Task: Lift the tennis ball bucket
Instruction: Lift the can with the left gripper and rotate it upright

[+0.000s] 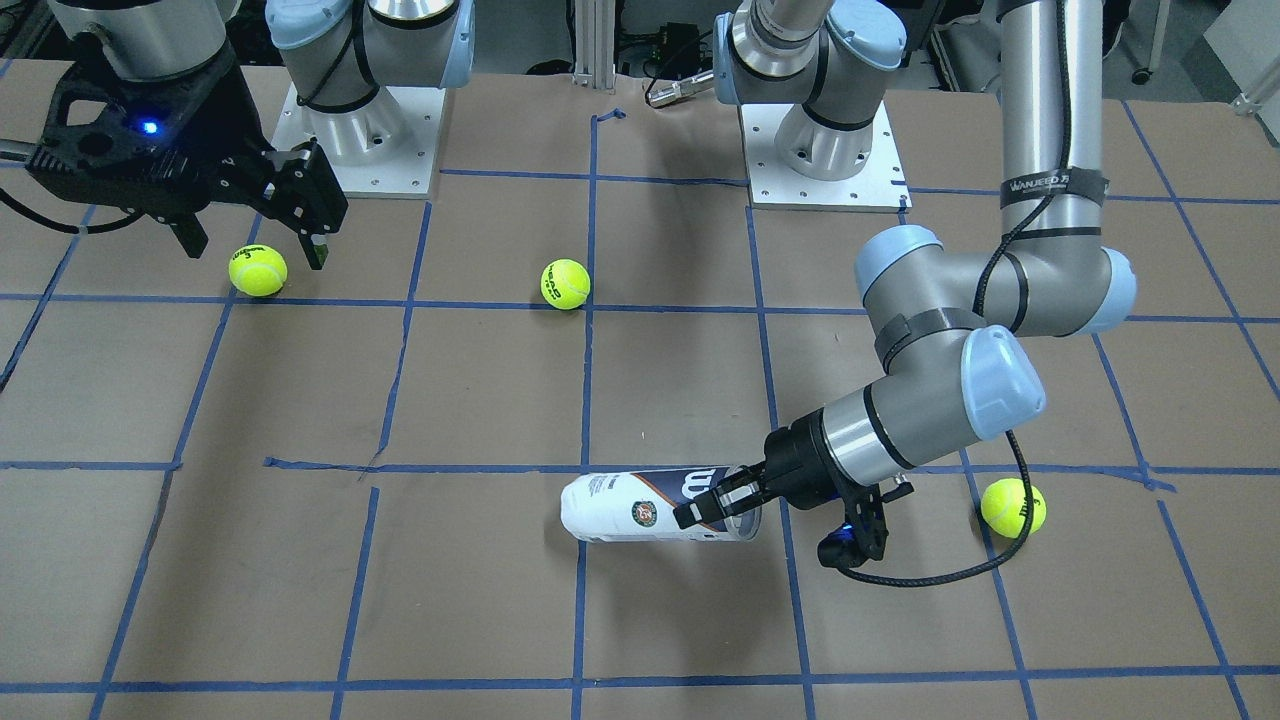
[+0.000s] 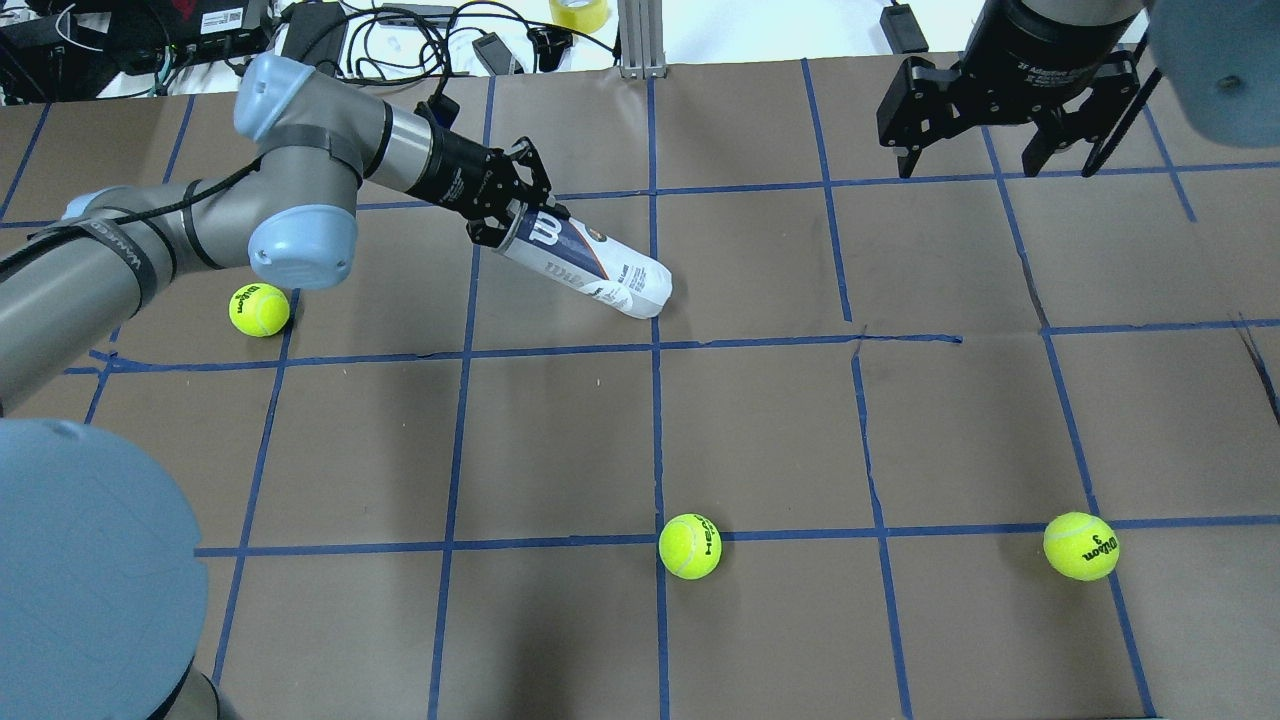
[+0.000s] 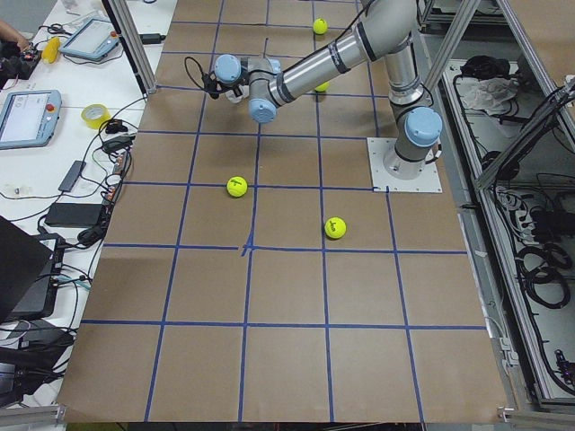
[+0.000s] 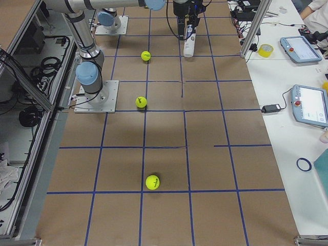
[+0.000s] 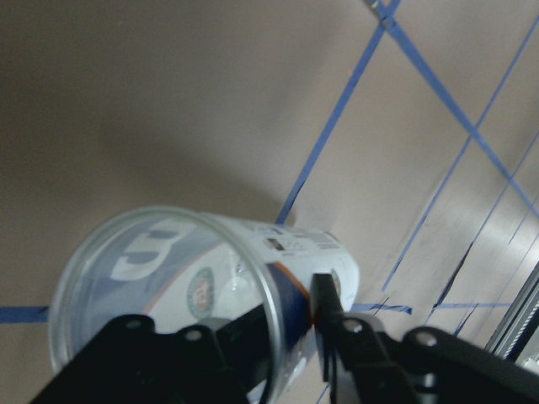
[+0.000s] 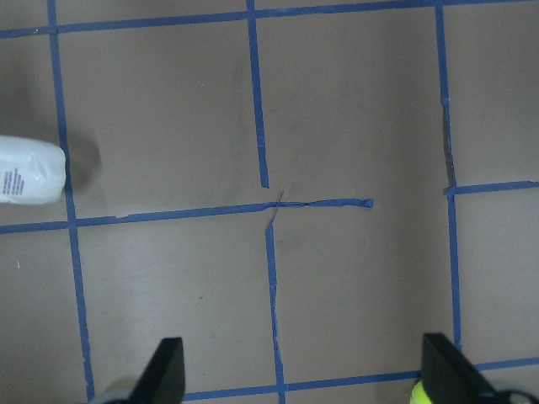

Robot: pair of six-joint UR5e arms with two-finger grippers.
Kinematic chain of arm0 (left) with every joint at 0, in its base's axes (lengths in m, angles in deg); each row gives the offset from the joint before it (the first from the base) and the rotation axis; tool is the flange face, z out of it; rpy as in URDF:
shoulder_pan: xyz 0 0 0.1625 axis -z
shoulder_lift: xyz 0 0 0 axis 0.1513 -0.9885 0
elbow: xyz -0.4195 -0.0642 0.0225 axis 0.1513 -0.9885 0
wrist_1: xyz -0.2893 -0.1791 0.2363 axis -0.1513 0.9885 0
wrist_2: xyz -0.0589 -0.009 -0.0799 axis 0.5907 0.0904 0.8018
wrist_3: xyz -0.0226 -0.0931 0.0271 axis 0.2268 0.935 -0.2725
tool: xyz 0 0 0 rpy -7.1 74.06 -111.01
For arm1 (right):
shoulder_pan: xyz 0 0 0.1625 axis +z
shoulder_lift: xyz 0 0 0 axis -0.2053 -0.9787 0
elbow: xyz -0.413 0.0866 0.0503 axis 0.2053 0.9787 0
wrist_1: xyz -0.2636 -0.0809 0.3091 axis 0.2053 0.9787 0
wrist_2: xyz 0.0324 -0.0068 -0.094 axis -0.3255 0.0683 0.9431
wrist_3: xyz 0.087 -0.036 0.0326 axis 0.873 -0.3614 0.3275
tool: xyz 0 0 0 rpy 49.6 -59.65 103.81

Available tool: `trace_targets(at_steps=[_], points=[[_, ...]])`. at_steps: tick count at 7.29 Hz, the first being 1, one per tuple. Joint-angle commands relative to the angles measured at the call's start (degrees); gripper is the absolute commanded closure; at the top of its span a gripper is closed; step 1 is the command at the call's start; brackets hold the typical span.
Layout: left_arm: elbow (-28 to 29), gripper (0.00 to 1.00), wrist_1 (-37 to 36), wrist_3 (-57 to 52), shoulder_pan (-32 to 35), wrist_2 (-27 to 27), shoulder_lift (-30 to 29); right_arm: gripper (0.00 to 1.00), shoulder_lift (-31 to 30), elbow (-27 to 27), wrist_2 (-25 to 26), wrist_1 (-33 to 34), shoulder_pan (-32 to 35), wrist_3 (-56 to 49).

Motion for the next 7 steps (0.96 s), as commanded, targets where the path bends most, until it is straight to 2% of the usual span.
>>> trace_targets(at_steps=[1,2,3,4,5,6,7], points=[[10.3,1.0,3.8,5.9,0.2,-8.9,0.4,0.0,0.1,-0.1,0.0,0.0,0.0,0.0],[13.5,1.0,4.2,3.2,1.5,-16.8,0.6,0.0,0.0,-0.2,-0.1,0.1,-0.1,0.0],[14.0,1.0,4.7,-8.4,3.9,-23.7,0.6,0.0,0.2,-0.2,-0.1,0.1,0.0,0.0],[13.7,1.0,5.0,-26.6,6.5,-32.1,0.1,0.0,0.2,-0.2,0.0,0.1,0.0,0.0],[13.7,1.0,5.0,-31.4,9.4,-39.7,-0.2,0.0,0.1,-0.2,-0.1,0.1,0.0,-0.1],[13.2,1.0,5.7,-32.6,12.3,-43.1,-0.5,0.0,0.2,-0.2,0.0,0.2,-0.1,-0.1],[12.4,1.0,6.7,-33.3,13.8,-43.1,-0.2,0.0,0.2,-0.2,-0.1,0.2,-0.1,-0.1]])
